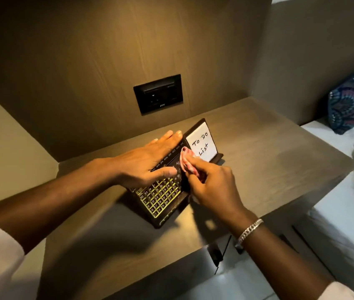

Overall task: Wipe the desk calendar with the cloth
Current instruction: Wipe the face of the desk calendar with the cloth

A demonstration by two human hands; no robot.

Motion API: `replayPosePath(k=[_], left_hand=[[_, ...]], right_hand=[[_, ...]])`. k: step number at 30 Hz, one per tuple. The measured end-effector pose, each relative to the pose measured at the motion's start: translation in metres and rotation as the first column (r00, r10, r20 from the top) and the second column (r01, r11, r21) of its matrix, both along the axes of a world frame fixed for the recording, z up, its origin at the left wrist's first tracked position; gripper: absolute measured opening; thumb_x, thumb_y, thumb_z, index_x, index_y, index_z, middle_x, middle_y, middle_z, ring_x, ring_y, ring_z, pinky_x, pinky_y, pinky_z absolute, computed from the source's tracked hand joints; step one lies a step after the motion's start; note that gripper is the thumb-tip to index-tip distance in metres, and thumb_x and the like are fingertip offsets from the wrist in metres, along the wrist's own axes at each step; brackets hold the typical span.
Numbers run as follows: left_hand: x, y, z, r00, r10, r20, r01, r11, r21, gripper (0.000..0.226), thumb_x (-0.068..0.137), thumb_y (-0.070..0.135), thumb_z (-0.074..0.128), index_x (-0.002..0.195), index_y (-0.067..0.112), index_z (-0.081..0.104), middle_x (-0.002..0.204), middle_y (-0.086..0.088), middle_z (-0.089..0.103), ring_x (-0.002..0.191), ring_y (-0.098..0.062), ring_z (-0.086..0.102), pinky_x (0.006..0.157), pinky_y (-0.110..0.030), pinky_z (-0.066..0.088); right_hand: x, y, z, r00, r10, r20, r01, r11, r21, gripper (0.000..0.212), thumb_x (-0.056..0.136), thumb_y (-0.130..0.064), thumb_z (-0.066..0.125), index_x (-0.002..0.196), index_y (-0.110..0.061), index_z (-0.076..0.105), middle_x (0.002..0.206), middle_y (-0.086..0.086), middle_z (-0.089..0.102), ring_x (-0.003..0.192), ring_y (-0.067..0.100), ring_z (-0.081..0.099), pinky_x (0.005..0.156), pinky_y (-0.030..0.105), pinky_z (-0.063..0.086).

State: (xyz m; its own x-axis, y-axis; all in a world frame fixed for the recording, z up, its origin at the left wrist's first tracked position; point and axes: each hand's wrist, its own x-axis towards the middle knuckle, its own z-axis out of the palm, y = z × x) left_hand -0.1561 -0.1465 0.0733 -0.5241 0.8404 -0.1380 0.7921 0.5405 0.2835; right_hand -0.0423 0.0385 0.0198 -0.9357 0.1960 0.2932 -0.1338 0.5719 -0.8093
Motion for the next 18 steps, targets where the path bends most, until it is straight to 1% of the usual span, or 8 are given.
replayPosePath(k=[3,5,7,10,12,13,16,18], left_hand=[[0.000,-0.002,-0.001,1.000,0.003,0.019,-0.003,1.000,0.007,0.092,0.084,0.076,0.022,0.151,0.028,-0.018,0.161,0.007,-0.020,0.144,0.003,-0.021,0.117,-0.024,-0.007],[-0.001,-0.002,0.000,1.000,-0.002,0.018,0.002,1.000,-0.005,0.092,0.084,0.076,0.022,0.151,0.027,-0.018,0.161,0.006,-0.020,0.144,0.002,-0.021,0.119,-0.028,-0.006],[-0.001,-0.001,0.001,1.000,-0.011,0.002,0.012,1.000,-0.015,0.094,0.082,0.079,0.019,0.151,0.026,-0.017,0.162,0.005,-0.019,0.145,0.001,-0.020,0.119,-0.030,-0.006],[0.001,0.001,0.001,1.000,-0.024,-0.020,0.024,0.999,-0.027,0.097,0.080,0.081,0.015,0.152,0.023,-0.016,0.162,0.003,-0.018,0.145,-0.001,-0.021,0.120,-0.032,-0.006],[0.002,0.003,0.000,1.000,-0.024,-0.013,0.023,0.999,-0.023,0.098,0.079,0.082,0.015,0.152,0.023,-0.016,0.162,0.002,-0.018,0.145,-0.001,-0.021,0.120,-0.031,-0.006],[0.003,0.003,0.001,1.000,-0.019,-0.003,0.019,1.000,-0.018,0.099,0.079,0.083,0.015,0.152,0.023,-0.016,0.162,0.003,-0.018,0.145,-0.001,-0.021,0.120,-0.030,-0.006],[0.004,0.002,0.001,1.000,0.001,0.022,-0.001,1.000,0.000,0.100,0.078,0.084,0.015,0.151,0.025,-0.017,0.161,0.004,-0.019,0.144,0.001,-0.021,0.118,-0.028,-0.006],[0.004,0.001,0.001,1.000,0.007,0.020,-0.007,1.000,0.000,0.098,0.079,0.083,0.015,0.151,0.026,-0.017,0.161,0.006,-0.020,0.144,0.002,-0.021,0.118,-0.028,-0.006]], right_hand=[[0.010,-0.020,-0.002,1.000,0.004,0.000,-0.003,0.998,-0.063,0.041,0.088,-0.016,0.065,0.129,-0.022,0.066,0.116,0.002,0.076,0.101,0.009,0.070,0.090,0.019,0.054],[0.014,-0.024,-0.001,0.999,0.033,0.008,-0.032,0.993,-0.117,0.040,0.086,-0.017,0.066,0.126,-0.024,0.068,0.111,0.000,0.078,0.096,0.007,0.071,0.086,0.021,0.057],[0.013,-0.020,0.001,1.000,0.014,0.000,-0.013,0.996,-0.088,0.042,0.086,-0.015,0.065,0.126,-0.025,0.067,0.110,0.001,0.078,0.093,0.008,0.072,0.085,0.026,0.059],[0.006,-0.007,0.003,0.998,-0.063,-0.015,0.064,0.998,0.009,0.046,0.087,-0.008,0.063,0.131,-0.021,0.064,0.121,0.004,0.075,0.103,0.015,0.071,0.094,0.033,0.058],[0.003,-0.006,0.003,0.996,-0.085,-0.002,0.085,0.994,0.063,0.046,0.087,-0.008,0.063,0.132,-0.020,0.064,0.127,0.005,0.071,0.115,0.017,0.067,0.103,0.027,0.048],[0.003,-0.009,0.002,0.996,-0.085,0.005,0.084,0.994,0.069,0.045,0.087,-0.010,0.063,0.130,-0.020,0.065,0.126,0.005,0.072,0.115,0.017,0.067,0.102,0.023,0.046],[0.011,-0.023,-0.003,0.998,-0.049,0.046,0.050,0.998,-0.029,0.038,0.087,-0.017,0.065,0.124,-0.023,0.070,0.111,0.004,0.078,0.099,0.013,0.071,0.087,0.017,0.054],[0.015,-0.025,-0.005,0.998,-0.005,0.060,0.012,0.993,-0.117,0.036,0.086,-0.018,0.067,0.120,-0.025,0.072,0.102,0.001,0.079,0.087,0.006,0.070,0.073,0.008,0.052]])
